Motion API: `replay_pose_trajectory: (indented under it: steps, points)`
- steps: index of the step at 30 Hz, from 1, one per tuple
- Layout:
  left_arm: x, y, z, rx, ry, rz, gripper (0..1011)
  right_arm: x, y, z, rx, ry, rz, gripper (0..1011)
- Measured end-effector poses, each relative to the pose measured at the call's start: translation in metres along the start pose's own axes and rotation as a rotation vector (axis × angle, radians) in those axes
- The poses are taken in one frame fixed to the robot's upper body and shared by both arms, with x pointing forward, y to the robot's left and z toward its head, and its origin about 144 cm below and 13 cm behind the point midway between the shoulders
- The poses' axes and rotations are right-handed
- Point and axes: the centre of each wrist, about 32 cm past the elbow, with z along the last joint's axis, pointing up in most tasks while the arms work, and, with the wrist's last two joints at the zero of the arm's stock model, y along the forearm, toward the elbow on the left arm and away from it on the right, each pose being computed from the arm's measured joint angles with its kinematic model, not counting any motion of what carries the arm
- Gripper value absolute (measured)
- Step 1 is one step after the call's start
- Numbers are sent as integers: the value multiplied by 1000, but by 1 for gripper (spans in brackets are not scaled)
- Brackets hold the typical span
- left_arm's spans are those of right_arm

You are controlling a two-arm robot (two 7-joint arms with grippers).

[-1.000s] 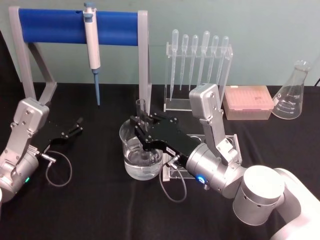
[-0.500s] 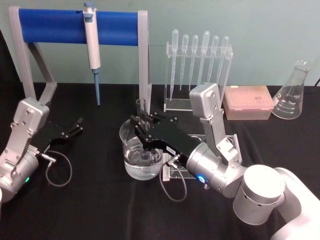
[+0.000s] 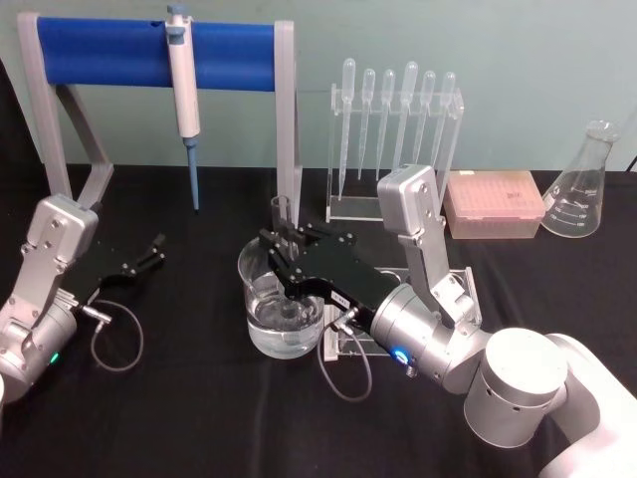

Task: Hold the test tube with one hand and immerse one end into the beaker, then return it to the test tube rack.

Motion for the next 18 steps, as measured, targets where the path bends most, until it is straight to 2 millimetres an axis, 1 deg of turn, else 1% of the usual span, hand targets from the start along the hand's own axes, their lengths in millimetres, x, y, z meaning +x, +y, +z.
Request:
replay_pose_trajectory:
  steps: [18]
  points:
    - [0, 0, 0, 0, 0, 0, 1000, 0, 0, 0, 0, 0, 0, 226]
